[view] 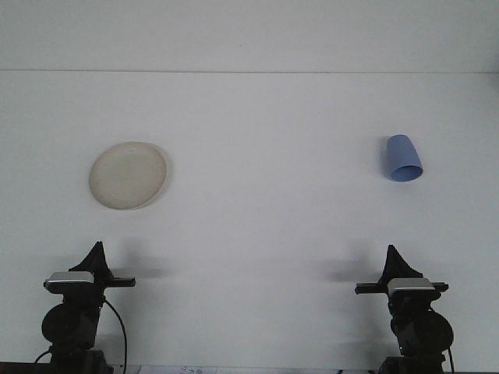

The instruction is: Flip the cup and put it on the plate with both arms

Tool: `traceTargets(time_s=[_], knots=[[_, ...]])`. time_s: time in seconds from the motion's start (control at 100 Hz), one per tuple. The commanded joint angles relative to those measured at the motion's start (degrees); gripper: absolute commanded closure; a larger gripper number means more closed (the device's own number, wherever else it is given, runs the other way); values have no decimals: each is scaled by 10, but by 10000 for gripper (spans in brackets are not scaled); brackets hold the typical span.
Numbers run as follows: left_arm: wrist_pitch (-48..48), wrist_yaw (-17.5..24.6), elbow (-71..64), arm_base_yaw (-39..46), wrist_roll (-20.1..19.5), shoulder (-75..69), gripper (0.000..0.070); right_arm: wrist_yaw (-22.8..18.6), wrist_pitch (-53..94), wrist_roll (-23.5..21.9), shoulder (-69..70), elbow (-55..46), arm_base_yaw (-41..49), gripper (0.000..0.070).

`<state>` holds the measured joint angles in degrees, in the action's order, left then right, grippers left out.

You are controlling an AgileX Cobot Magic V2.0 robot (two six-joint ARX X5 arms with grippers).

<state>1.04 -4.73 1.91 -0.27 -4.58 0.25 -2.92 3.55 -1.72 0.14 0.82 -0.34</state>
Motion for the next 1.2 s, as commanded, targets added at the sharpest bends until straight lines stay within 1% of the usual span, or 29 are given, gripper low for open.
traceTargets(time_s=[0.0,0.82,0.91,0.95,1.03,1.06,1.11,1.19], knots=[[8,-2,-11,0,3,-1,688,-1,-6,0,-1,-1,0,696],[8,-2,-11,0,3,-1,688,-2,-11,-2,-1,-1,0,696],[8,-2,-11,0,3,-1,688,-3,-12,-25,-1,-1,0,696],[8,-2,-11,0,3,-1,688,-3,-12,-49,-1,-1,0,696],[8,-2,-11,0,3,-1,688,-3,-12,-75,-1,-1,0,696],[8,-2,-11,0,3,-1,688,-3,-12,-98,-1,-1,0,696],[8,-2,-11,0,3,-1,688,-3,-14,-122,-1,-1,0,696],[8,-2,-11,0,3,-1,688,-1,-38,-143,-1,-1,0,696]])
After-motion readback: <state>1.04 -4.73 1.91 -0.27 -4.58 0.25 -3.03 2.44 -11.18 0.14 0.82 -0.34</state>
